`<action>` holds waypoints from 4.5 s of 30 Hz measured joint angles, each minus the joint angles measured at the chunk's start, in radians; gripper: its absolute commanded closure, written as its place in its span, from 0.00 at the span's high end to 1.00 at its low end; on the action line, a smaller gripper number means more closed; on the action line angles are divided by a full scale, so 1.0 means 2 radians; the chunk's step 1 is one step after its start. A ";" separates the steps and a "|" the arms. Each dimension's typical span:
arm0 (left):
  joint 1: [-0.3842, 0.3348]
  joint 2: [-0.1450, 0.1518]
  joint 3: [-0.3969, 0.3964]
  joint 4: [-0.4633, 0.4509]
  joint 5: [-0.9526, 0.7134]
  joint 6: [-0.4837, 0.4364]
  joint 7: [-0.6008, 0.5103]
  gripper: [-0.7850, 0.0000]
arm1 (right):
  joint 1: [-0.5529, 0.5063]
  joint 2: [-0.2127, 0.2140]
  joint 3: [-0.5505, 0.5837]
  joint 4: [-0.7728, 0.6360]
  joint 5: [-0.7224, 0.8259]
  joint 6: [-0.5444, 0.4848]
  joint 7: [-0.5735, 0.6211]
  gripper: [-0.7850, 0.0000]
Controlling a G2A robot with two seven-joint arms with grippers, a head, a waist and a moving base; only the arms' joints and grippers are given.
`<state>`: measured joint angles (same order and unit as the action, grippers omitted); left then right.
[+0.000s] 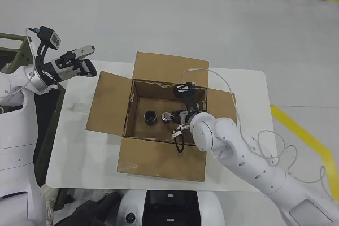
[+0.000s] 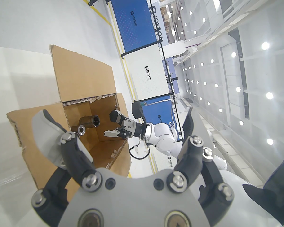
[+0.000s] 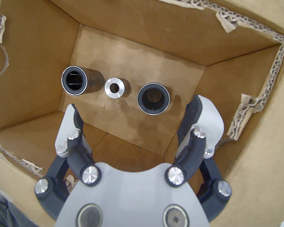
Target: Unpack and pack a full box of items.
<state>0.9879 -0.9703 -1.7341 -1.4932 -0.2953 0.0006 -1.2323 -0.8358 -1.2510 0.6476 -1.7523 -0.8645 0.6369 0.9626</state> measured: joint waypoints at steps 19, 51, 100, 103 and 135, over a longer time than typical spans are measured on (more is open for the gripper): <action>0.000 0.000 0.000 0.000 0.000 0.000 0.000 1.00 | 0.012 -0.017 -0.013 0.040 -0.015 -0.022 0.001 0.75; 0.000 0.000 0.000 0.000 0.000 0.000 0.000 1.00 | 0.032 -0.064 -0.005 0.145 -0.021 0.039 0.032 0.59; 0.000 0.000 0.000 0.000 0.000 0.000 0.000 1.00 | -0.031 -0.081 0.047 0.057 -0.129 0.020 0.056 0.00; 0.000 0.000 0.000 0.000 0.000 0.000 0.000 1.00 | -0.045 -0.078 0.056 0.033 -0.140 0.012 0.058 0.00; 0.000 0.000 0.000 0.000 0.000 0.000 0.000 1.00 | -0.102 -0.075 0.093 -0.059 -0.182 -0.024 0.062 0.00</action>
<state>0.9879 -0.9703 -1.7341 -1.4932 -0.2953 0.0006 -1.2323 -1.0399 -1.4009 0.8341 -1.8708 -1.2277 0.5893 1.0862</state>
